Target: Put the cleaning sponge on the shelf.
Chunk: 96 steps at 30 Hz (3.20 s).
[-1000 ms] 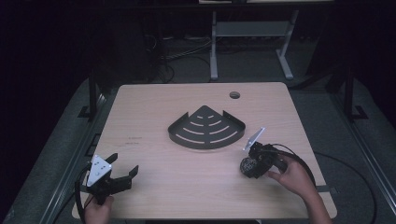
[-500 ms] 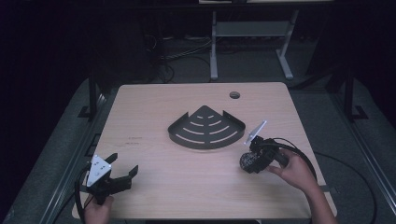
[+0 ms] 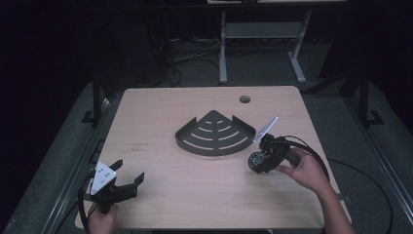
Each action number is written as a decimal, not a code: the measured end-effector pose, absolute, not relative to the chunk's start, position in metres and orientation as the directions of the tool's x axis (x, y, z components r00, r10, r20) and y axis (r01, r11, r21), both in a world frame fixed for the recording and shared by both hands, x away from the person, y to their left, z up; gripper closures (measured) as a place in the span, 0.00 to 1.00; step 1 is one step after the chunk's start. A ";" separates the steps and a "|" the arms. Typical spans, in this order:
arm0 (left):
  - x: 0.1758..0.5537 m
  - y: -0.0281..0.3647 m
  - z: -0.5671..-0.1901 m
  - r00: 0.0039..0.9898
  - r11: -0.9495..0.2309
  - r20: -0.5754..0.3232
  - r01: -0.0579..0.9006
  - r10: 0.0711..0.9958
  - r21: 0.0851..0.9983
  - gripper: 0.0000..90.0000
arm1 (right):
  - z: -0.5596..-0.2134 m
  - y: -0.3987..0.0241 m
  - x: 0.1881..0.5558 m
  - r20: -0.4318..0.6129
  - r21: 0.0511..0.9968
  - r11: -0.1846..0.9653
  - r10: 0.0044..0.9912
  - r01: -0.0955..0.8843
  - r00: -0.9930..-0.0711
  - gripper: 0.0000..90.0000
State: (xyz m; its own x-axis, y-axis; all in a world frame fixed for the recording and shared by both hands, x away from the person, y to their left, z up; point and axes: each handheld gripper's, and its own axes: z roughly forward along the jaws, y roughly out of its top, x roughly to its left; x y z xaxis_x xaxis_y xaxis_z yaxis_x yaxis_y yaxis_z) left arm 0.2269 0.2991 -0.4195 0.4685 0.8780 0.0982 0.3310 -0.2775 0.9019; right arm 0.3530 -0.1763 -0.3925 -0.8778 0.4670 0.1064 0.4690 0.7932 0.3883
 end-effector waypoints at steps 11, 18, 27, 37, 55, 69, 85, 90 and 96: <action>0.227 0.299 -0.420 0.470 -0.279 0.098 0.331 0.877 0.901 0.15 | -0.385 -0.172 0.362 0.110 0.393 0.792 0.463 0.466 -0.879 0.37; 0.227 0.300 -0.419 0.468 -0.277 0.097 0.333 0.878 0.901 0.15 | -0.378 -0.167 0.368 0.109 0.395 0.793 0.460 0.463 -0.881 0.37; 0.227 0.300 -0.419 0.465 -0.271 0.094 0.331 0.881 0.904 0.15 | -0.371 -0.162 0.375 0.115 0.411 0.788 0.455 0.459 -0.883 0.37; 0.226 0.300 -0.417 0.465 -0.271 0.096 0.326 0.880 0.906 0.15 | -0.369 -0.154 0.384 0.121 0.412 0.787 0.451 0.458 -0.884 0.37; 0.227 0.303 -0.419 0.461 -0.268 0.092 0.334 0.883 0.904 0.15 | -0.366 -0.126 0.409 0.119 0.405 0.797 0.441 0.448 -0.890 0.37; 0.226 0.303 -0.418 0.461 -0.266 0.092 0.329 0.883 0.906 0.15 | -0.365 -0.113 0.423 0.124 0.407 0.794 0.441 0.451 -0.889 0.37; 0.226 0.304 -0.418 0.463 -0.265 0.090 0.328 0.882 0.907 0.15 | -0.366 -0.098 0.440 0.132 0.413 0.787 0.445 0.457 -0.886 0.37; 0.227 0.303 -0.418 0.462 -0.263 0.088 0.330 0.883 0.907 0.15 | -0.372 -0.094 0.446 0.140 0.401 0.787 0.454 0.469 -0.880 0.37; 0.227 0.302 -0.418 0.464 -0.267 0.091 0.329 0.881 0.906 0.15 | -0.379 -0.089 0.455 0.146 0.390 0.782 0.469 0.486 -0.871 0.37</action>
State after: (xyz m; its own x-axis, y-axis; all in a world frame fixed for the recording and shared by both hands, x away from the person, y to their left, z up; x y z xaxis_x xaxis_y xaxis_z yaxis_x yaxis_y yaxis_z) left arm 0.2266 0.3023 -0.4180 0.4638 0.8812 0.0913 0.3292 -0.2671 0.9057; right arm 0.4547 -0.0891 -0.3794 -0.8711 0.4690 0.1458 0.4863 0.7822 0.3895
